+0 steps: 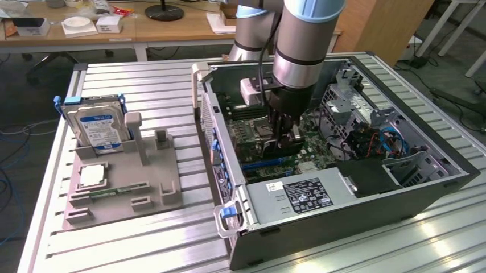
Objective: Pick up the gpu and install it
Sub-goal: 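Insert the gpu into the slot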
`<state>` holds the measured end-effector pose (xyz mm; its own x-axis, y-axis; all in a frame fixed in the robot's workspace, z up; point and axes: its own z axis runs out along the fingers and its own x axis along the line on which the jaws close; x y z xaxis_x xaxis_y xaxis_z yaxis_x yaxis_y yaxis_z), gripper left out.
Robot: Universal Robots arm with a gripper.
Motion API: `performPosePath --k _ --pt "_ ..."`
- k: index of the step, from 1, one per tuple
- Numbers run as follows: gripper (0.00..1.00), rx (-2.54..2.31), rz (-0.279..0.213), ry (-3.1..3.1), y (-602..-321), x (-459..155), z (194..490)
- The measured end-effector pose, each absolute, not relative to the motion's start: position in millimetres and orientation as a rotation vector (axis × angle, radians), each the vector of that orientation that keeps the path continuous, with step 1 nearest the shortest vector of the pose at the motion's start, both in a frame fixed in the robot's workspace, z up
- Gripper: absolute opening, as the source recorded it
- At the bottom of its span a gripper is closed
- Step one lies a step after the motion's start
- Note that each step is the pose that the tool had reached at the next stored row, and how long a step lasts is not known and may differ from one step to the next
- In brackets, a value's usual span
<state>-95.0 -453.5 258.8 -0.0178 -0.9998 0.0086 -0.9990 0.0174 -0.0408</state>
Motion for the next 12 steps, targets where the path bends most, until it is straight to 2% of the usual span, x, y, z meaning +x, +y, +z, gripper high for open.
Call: performPosePath --k 12 --pt "0.26 -2.186 -0.055 2.224 -455.8 -100.0 255.7"
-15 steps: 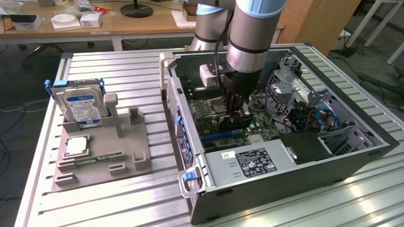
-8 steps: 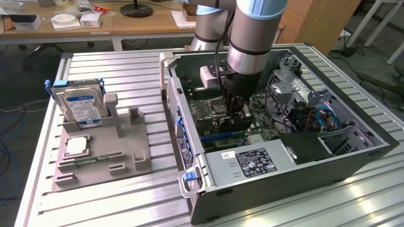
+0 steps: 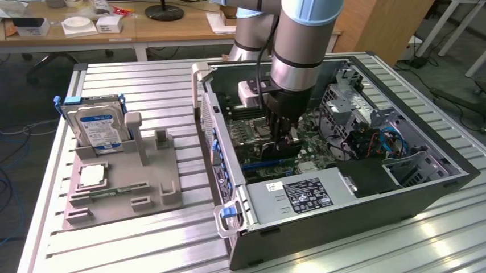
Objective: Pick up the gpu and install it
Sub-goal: 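Insert the gpu into the slot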
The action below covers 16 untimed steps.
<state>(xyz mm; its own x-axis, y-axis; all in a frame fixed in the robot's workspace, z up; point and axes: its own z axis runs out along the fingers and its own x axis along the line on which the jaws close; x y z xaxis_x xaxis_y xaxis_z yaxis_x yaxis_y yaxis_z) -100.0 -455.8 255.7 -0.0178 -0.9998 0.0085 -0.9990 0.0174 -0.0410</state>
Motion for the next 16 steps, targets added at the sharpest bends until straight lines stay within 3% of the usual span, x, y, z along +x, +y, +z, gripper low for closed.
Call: performPosePath --k 16 --pt "0.26 -2.186 -0.055 2.224 -457.0 -103.3 255.2"
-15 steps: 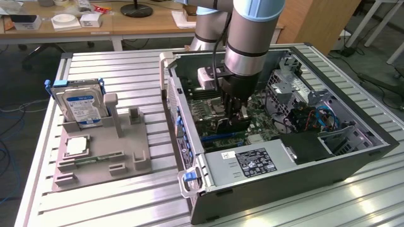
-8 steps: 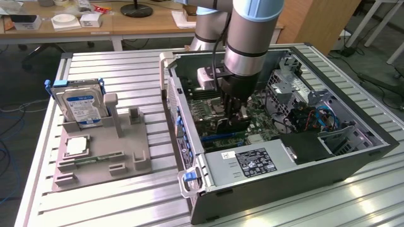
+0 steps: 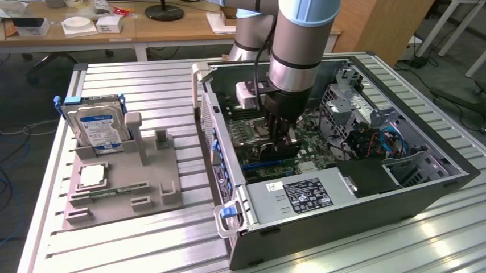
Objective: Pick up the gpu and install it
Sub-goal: 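Insert the gpu into the slot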
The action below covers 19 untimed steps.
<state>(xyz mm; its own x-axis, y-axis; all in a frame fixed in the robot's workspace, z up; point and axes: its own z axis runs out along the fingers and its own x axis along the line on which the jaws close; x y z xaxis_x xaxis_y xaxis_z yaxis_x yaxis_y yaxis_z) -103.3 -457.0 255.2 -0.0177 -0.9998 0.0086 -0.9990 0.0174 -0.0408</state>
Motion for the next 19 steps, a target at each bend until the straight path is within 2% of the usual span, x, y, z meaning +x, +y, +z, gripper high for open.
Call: performPosePath --k 19 --pt "0.26 -2.186 -0.055 2.225 -457.7 -107.7 252.6"
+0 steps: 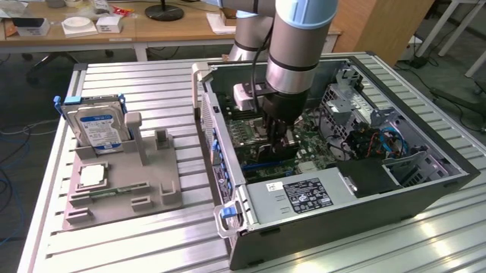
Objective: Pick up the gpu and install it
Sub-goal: 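Insert the gpu into the slot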
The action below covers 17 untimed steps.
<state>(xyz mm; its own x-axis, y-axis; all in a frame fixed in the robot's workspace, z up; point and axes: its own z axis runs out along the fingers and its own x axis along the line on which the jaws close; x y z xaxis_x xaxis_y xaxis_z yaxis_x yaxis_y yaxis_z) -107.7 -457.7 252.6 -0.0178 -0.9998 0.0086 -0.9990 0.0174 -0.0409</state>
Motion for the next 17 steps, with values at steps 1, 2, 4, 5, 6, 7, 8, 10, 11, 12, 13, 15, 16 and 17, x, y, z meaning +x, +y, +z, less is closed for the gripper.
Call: performPosePath --k 1,2,4,5,6,7,8,10,11,12,13,15,16,17 --pt "0.26 -2.186 -0.055 2.224 -457.5 -107.7 252.3" --pt "0.26 -2.185 -0.055 2.224 -457.2 -107.8 252.1" --pt "0.26 -2.186 -0.055 2.224 -456.7 -107.8 251.7" --pt "0.26 -2.186 -0.055 2.224 -456.6 -107.9 251.6" --pt "0.26 -2.186 -0.055 2.224 -456.6 -107.9 251.7" --pt "0.26 -2.186 -0.055 2.224 -456.6 -107.9 251.7" --pt "0.26 -2.186 -0.055 2.224 -456.6 -108.0 251.7" --pt "0.26 -2.186 -0.055 2.224 -456.5 -108.0 251.6" --pt "0.26 -2.186 -0.055 2.224 -456.5 -108.1 251.5" --pt "0.26 -2.186 -0.055 2.225 -456.3 -108.3 251.4" --pt "0.26 -2.186 -0.055 2.224 -456.3 -108.4 251.3" --pt "0.26 -2.186 -0.055 2.224 -456.0 -108.9 251.0" --pt "0.26 -2.185 -0.055 2.224 -455.6 -109.1 250.8" --pt "0.26 -2.186 -0.055 2.224 -455.3 -109.2 250.6"
